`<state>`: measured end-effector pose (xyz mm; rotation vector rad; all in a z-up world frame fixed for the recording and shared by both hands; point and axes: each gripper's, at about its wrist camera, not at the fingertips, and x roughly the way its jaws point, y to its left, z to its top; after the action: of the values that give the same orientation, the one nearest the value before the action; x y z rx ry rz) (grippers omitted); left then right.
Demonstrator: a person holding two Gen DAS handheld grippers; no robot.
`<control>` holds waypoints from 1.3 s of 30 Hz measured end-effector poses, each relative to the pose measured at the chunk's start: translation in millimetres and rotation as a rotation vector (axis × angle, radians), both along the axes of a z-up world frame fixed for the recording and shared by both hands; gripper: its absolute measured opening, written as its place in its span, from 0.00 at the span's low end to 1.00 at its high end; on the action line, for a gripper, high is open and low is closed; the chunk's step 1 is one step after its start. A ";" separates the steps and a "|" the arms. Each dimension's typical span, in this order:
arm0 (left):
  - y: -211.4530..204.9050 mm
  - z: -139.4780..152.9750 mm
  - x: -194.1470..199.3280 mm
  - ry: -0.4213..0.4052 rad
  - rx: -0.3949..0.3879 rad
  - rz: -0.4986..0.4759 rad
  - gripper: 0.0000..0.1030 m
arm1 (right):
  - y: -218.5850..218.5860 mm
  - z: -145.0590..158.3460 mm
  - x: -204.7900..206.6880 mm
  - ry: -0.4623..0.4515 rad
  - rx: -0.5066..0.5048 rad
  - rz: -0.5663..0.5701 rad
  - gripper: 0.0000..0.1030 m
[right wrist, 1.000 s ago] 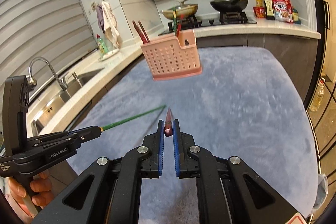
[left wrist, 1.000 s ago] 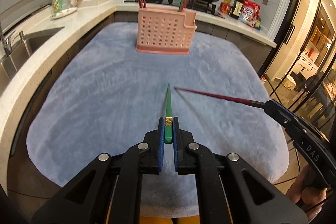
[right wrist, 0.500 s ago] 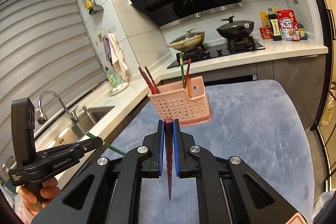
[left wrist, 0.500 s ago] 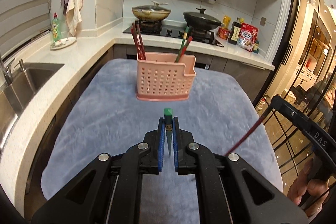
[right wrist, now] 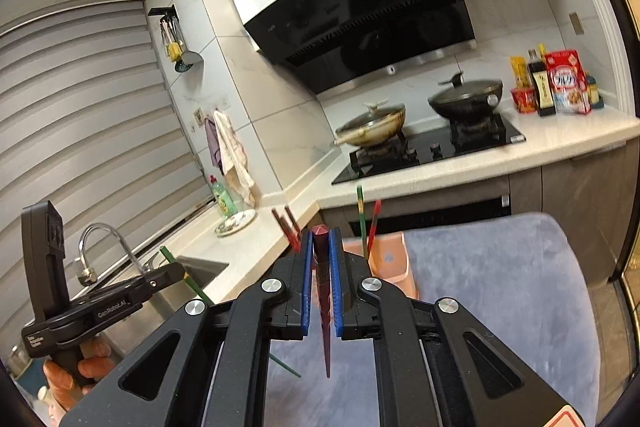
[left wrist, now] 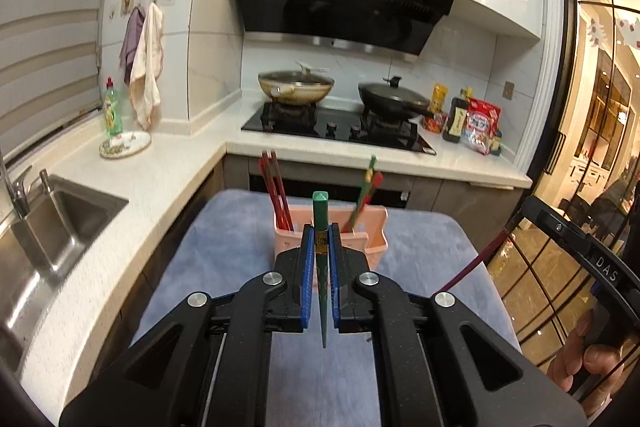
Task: Organize utensils
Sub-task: 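Carry both chopsticks up into the pink holder while both tools open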
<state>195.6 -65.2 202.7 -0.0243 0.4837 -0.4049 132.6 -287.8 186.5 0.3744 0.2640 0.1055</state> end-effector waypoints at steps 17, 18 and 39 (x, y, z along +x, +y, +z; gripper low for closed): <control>-25.4 51.2 98.2 -0.126 -0.031 0.041 0.06 | 5.5 53.7 128.3 -0.087 -0.070 -0.052 0.08; -26.4 50.0 101.1 -0.124 -0.028 0.042 0.06 | 5.7 51.0 136.4 -0.079 -0.075 -0.055 0.08; -37.7 -16.9 155.7 0.004 -0.010 0.041 0.07 | 11.6 -41.2 198.0 0.122 -0.053 -0.018 0.08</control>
<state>351.4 -102.9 185.8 -0.0452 0.4844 -0.3668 330.6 -276.2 145.4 0.3310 0.3826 0.0576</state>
